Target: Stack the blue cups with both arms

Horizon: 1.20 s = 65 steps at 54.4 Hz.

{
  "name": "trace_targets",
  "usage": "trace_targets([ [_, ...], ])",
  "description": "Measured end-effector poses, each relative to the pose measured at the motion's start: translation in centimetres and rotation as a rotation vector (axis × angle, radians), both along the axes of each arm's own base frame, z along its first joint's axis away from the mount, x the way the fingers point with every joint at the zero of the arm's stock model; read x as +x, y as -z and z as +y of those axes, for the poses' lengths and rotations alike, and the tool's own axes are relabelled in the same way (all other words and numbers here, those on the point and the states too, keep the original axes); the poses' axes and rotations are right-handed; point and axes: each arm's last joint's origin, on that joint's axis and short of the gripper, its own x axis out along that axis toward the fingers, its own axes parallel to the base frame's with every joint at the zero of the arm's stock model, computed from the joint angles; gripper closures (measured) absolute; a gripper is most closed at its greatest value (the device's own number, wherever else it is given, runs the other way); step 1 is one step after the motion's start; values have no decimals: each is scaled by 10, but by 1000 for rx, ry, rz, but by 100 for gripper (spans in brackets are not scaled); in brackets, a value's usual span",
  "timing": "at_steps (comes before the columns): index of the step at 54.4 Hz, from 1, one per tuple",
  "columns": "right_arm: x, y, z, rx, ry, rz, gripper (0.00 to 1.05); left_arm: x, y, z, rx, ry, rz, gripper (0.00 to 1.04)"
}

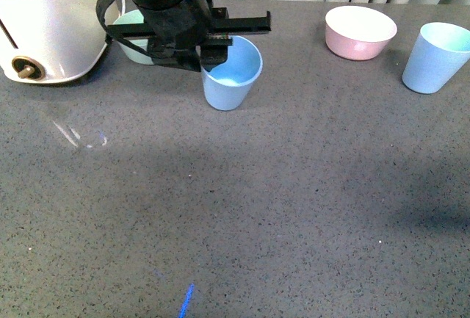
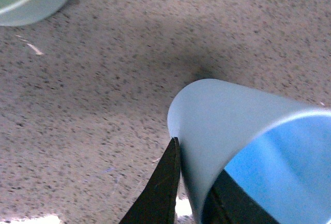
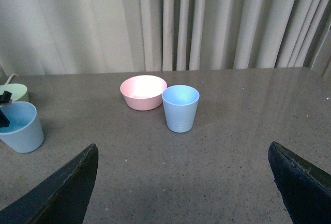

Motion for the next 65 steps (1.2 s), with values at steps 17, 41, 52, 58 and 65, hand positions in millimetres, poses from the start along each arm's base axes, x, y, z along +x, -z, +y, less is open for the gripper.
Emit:
trace_targets([
  [17,0,0,0,0,0,0,9,-40,-13,-54,-71,90,38,103],
  [41,0,0,0,0,0,0,9,-48,9,-80,-23,128,75,93],
  [52,0,0,0,0,0,0,9,-47,10,-81,-45,133,88,61],
  [58,0,0,0,0,0,0,9,-45,7,-79,-57,129,85,47],
  [65,0,0,0,0,0,0,9,-42,0,-75,-80,123,78,32],
])
